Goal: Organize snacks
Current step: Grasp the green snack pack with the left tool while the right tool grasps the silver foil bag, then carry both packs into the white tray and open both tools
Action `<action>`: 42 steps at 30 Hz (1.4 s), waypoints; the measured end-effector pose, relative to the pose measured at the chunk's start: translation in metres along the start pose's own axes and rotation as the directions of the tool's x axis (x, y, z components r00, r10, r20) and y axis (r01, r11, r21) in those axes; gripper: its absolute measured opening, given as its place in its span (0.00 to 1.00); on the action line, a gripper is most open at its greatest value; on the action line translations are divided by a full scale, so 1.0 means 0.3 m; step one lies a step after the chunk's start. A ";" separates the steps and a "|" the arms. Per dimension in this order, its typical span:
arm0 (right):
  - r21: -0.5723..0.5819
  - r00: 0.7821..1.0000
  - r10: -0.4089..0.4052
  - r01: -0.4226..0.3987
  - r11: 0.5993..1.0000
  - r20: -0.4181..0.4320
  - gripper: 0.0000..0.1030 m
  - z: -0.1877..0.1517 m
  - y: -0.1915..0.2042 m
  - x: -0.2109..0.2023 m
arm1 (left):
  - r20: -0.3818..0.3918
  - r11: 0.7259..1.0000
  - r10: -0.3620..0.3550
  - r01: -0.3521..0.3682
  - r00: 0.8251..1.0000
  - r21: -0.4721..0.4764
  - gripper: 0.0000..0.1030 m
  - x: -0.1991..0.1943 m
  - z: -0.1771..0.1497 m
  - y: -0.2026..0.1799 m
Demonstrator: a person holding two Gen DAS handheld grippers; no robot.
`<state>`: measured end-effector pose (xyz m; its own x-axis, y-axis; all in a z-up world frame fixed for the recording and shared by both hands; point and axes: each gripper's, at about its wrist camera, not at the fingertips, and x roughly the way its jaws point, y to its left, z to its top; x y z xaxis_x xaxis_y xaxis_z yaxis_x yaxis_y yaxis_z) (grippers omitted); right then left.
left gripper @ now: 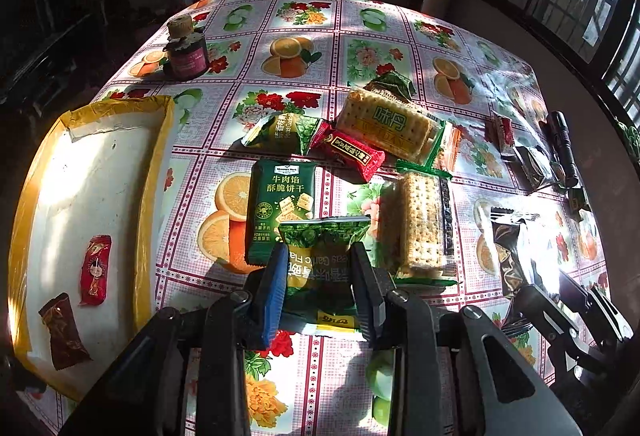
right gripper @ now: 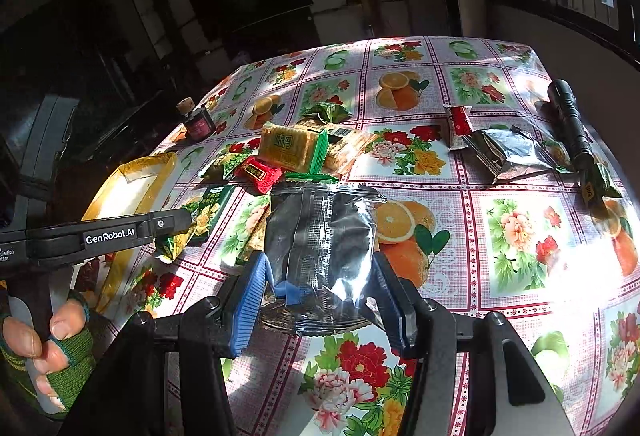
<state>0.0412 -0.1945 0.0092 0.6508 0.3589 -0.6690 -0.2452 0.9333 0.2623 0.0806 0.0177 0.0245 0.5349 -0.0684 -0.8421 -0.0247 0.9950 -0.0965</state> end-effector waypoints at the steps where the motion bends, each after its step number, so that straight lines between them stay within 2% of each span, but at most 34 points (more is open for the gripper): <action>1: -0.010 1.000 0.006 -0.006 1.000 -0.001 0.55 -0.002 0.019 0.001 | 0.009 1.000 0.012 -0.012 1.000 -0.007 0.29 -0.020 -0.011 0.018; 13: -0.097 0.993 0.113 -0.116 0.989 -0.030 0.55 -0.028 0.220 0.025 | 0.073 0.990 0.108 -0.101 0.991 -0.094 0.29 -0.158 -0.106 0.224; 26: -0.187 0.976 0.205 -0.216 0.958 -0.080 0.55 -0.006 0.439 0.094 | 0.077 0.967 0.176 -0.157 0.981 -0.199 0.29 -0.204 -0.130 0.447; 36: -0.273 0.951 0.281 -0.306 0.912 -0.128 0.55 0.057 0.683 0.239 | 0.057 0.937 0.228 -0.203 0.972 -0.285 0.30 -0.215 -0.143 0.649; 42: -0.308 0.936 0.303 -0.346 0.886 -0.179 0.55 0.096 0.809 0.359 | 0.020 0.927 0.236 -0.219 0.971 -0.304 0.30 -0.172 -0.151 0.708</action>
<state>0.0726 0.0704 0.0207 0.4061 0.6199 -0.6715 -0.6638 0.7051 0.2495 0.0095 0.2292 0.0235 0.5309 0.1703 -0.8302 -0.3967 0.9156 -0.0658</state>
